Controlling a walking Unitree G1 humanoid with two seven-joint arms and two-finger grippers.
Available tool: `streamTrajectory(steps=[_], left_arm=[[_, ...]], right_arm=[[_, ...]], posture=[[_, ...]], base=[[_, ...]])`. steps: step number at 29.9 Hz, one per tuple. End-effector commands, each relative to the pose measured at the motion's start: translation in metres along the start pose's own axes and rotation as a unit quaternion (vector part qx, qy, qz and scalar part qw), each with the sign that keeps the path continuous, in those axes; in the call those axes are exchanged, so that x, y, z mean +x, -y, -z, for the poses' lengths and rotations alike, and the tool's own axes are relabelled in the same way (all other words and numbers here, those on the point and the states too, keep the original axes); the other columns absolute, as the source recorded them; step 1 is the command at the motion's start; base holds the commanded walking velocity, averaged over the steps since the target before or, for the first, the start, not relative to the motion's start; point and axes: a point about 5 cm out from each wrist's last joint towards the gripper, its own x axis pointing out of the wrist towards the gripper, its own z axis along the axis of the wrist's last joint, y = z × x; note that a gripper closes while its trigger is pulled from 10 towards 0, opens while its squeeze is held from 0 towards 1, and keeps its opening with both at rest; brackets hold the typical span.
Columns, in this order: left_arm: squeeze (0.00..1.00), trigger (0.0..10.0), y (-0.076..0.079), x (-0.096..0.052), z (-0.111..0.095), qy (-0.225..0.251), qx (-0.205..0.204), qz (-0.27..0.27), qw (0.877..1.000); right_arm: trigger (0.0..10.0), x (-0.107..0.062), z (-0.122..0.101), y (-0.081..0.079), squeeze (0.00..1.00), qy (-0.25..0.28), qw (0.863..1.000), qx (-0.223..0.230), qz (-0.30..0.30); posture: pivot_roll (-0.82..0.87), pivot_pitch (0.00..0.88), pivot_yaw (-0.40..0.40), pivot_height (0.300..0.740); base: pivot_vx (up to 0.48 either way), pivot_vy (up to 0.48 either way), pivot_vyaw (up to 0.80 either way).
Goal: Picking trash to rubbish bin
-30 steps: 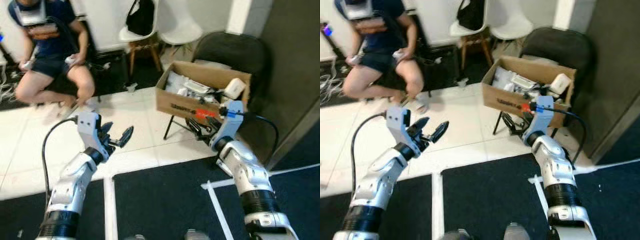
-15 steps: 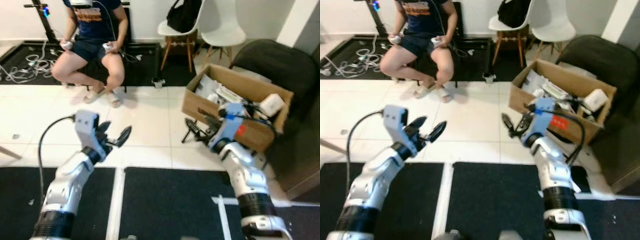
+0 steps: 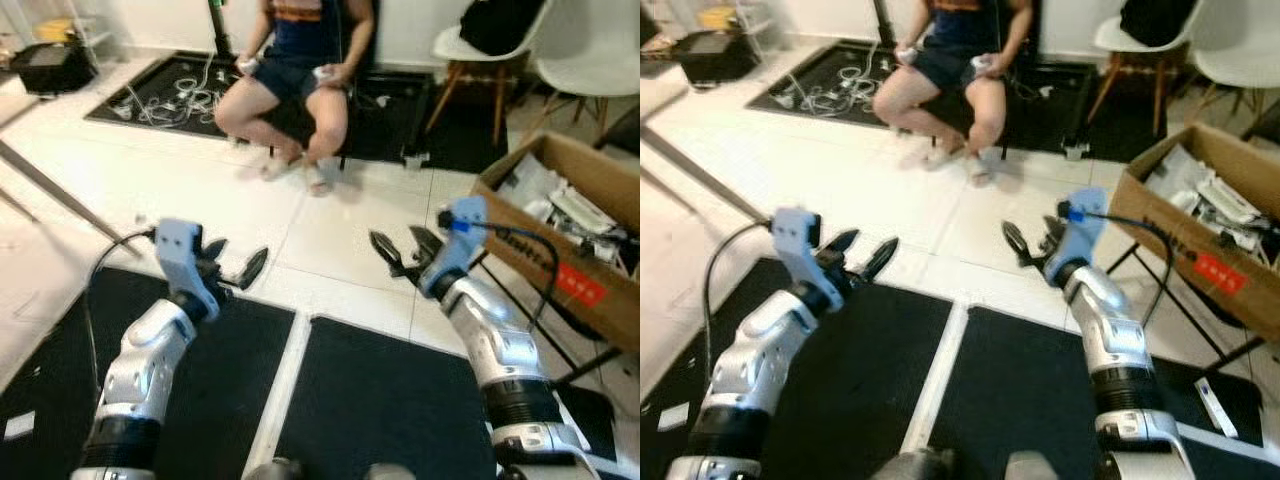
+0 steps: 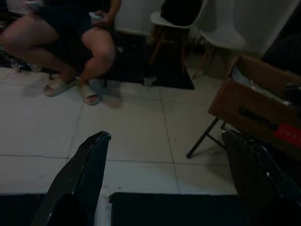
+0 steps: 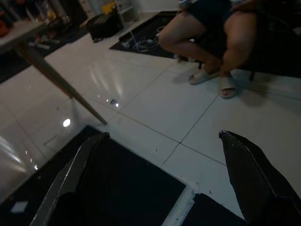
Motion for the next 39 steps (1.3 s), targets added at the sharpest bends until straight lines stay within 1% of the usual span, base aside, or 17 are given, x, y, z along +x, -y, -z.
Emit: streamTrajectory(steps=[1, 39], left_arm=[[0.00, 10.0, -0.0043, -0.0036, 0.0021, -0.008, 0.002, -0.008, 1.000], [0.00, 10.0, -0.0028, -0.0039, 0.0032, -0.008, 0.000, -0.003, 1.000]], right_arm=[[10.0, 0.0010, 0.0020, -0.0044, 0.00, -0.001, 1.000, -0.001, -0.008], [10.0, 0.0002, 0.0030, -0.0073, 0.00, -0.002, 1.000, -0.011, -0.020]], posture=[[-0.11, 0.000, 0.027, 0.740], [-0.12, 0.000, 0.025, 0.740]], base=[[0.000, 0.000, 0.77], [0.000, 0.000, 0.77]])
